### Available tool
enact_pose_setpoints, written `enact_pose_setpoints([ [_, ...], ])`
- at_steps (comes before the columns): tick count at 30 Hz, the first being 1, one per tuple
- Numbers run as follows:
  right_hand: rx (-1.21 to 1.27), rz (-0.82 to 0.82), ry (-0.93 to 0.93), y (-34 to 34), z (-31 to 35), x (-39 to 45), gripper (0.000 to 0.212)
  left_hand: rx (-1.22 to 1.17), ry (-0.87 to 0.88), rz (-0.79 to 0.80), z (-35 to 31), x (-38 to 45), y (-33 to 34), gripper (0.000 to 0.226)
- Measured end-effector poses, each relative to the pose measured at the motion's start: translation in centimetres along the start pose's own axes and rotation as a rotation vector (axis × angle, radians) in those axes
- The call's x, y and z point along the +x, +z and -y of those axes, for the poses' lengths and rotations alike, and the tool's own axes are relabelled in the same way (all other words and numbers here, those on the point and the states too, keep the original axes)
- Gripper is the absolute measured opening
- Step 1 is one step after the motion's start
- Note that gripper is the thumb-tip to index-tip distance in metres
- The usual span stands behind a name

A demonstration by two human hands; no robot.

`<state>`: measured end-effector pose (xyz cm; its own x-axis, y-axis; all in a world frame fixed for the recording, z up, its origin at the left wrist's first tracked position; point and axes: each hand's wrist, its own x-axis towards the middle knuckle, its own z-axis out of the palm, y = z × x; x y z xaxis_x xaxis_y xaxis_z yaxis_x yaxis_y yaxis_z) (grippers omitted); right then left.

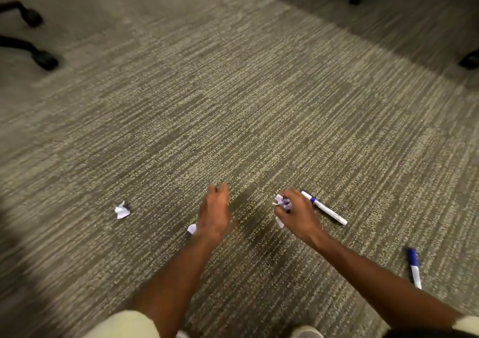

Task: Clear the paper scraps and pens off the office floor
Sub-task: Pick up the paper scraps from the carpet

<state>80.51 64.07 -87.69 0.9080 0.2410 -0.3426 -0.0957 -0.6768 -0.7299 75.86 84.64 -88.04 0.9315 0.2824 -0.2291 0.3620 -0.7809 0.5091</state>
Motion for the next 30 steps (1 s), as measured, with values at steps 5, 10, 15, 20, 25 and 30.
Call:
enact_pose_setpoints([
  [5,0.013,0.061,-0.105,1.5,3.9,1.3,0.023,0.237,0.189,0.097,0.6,5.7,-6.3,0.033],
  [10,-0.008,0.117,-0.173,4.1,5.5,2.3,0.033,0.452,0.240,0.255,3.2,10.0,-11.7,0.018],
  [15,0.012,0.243,-0.199,7.9,5.7,2.2,0.048,0.769,0.219,0.429,9.3,11.4,-15.8,0.024],
  [20,-0.166,0.414,-0.212,11.6,5.0,1.4,0.074,0.855,0.125,0.533,16.5,8.7,-15.5,0.045],
  [25,-0.309,0.460,-0.378,14.9,4.7,1.3,0.074,0.752,-0.068,0.575,20.5,6.2,-12.2,0.082],
  [30,-0.447,0.503,-0.505,17.4,4.9,0.8,0.061,0.720,-0.124,0.506,22.3,5.8,-11.3,0.076],
])
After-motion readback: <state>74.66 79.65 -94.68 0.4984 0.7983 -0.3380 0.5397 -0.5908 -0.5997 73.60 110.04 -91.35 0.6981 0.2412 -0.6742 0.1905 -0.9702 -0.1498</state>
